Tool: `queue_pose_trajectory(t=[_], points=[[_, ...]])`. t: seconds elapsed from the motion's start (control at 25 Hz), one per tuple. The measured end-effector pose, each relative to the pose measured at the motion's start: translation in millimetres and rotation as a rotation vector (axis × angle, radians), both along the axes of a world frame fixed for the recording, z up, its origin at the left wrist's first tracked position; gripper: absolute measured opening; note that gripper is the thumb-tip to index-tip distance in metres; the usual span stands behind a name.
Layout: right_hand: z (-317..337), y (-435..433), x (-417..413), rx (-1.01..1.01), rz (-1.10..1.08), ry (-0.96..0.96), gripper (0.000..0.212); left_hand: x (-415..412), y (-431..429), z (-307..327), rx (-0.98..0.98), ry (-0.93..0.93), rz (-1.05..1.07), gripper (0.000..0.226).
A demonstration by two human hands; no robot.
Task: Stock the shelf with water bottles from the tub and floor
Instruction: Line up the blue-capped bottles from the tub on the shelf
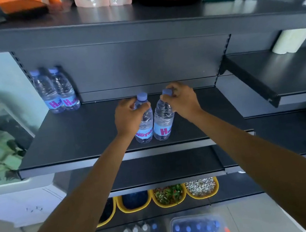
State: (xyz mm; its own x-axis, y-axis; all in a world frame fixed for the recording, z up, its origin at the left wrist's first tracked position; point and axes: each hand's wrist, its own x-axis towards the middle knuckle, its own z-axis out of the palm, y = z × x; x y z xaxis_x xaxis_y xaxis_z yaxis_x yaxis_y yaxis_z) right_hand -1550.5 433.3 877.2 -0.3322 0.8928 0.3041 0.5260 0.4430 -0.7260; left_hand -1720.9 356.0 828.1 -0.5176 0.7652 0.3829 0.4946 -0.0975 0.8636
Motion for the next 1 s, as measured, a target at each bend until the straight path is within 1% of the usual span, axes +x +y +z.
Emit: queue_pose_trajectory(t=[0.08,0.16,0.2,0.28,0.36,0.44,0.48,0.56,0.64,0.72,0.88,0.96,1.0], points=[[-5,1,-17,0.0,0.02,-0.016,0.021,-14,2,-4,0.056,0.039,-0.003,0.014],[-12,2,-27,-0.011,0.031,0.03,0.019,-23,0,-9,0.088,0.044,-0.055,0.011],[-17,2,-29,-0.022,0.039,0.072,0.019,-26,-2,-12,0.091,0.012,-0.099,0.015],[-29,-1,-27,-0.045,0.064,0.154,0.027,-34,-11,-27,0.052,-0.118,-0.242,0.038],[-43,-6,-20,-0.117,0.109,0.176,0.039,-41,-20,-55,-0.053,-0.222,-0.343,0.062],[-62,-12,-12,-0.246,0.146,0.146,0.051,-41,-27,-81,-0.192,-0.216,-0.356,0.079],[-72,-15,-11,-0.309,0.141,0.123,0.058,-41,-28,-91,-0.258,-0.151,-0.325,0.083],[-91,-20,-12,-0.367,0.102,0.078,0.067,-41,-27,-105,-0.359,0.046,-0.235,0.079],[-104,-23,-16,-0.362,0.035,0.059,0.069,-40,-24,-110,-0.387,0.172,-0.161,0.064],[-111,-23,-22,-0.335,-0.019,0.067,0.066,-39,-21,-110,-0.362,0.208,-0.093,0.059],[-118,-23,-30,-0.299,-0.061,0.114,0.063,-27,-12,-112,-0.334,0.213,0.062,0.065],[-121,-23,-32,-0.289,-0.063,0.134,0.065,-26,-8,-114,-0.333,0.194,0.083,0.07],[-124,-24,-33,-0.29,-0.061,0.145,0.066,-28,-7,-115,-0.319,0.179,0.054,0.069]])
